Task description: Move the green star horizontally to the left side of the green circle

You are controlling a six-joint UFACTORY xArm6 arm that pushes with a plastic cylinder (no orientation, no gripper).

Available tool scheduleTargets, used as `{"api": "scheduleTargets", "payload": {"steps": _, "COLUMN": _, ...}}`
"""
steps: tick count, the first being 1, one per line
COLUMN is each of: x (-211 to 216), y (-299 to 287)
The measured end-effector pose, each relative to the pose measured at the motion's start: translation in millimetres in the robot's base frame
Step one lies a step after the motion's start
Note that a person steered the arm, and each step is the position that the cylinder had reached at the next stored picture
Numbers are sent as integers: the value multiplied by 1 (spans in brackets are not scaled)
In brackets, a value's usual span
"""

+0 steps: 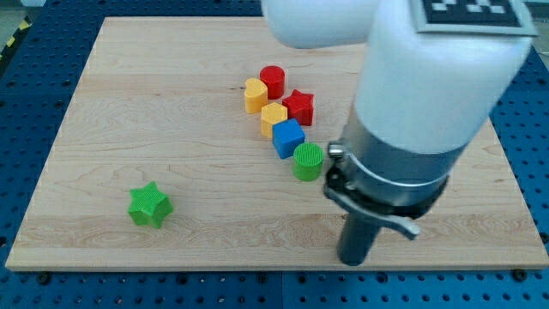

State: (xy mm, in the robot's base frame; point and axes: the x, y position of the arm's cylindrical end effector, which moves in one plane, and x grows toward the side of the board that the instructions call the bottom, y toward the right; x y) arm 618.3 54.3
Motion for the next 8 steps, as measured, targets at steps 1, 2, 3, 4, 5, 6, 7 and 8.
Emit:
{"api": "scheduleTargets", "payload": {"steps": 1, "x": -3, "y": -30}}
{"api": "scheduleTargets", "payload": {"steps": 2, "x": -3, "y": -30}}
{"api": "scheduleTargets", "payload": {"steps": 3, "x": 0, "y": -53}}
{"api": "scheduleTargets", "payload": {"steps": 4, "x": 0, "y": -115}}
{"api": "scheduleTargets", "payload": {"steps": 5, "x": -1, "y": -189}}
{"api": "scheduleTargets", "payload": {"steps": 6, "x": -22, "y": -209}}
{"api": "scheduleTargets", "payload": {"steps": 7, "x": -30, "y": -209}}
{"api": "scheduleTargets", "payload": {"steps": 8, "x": -42, "y": -209}}
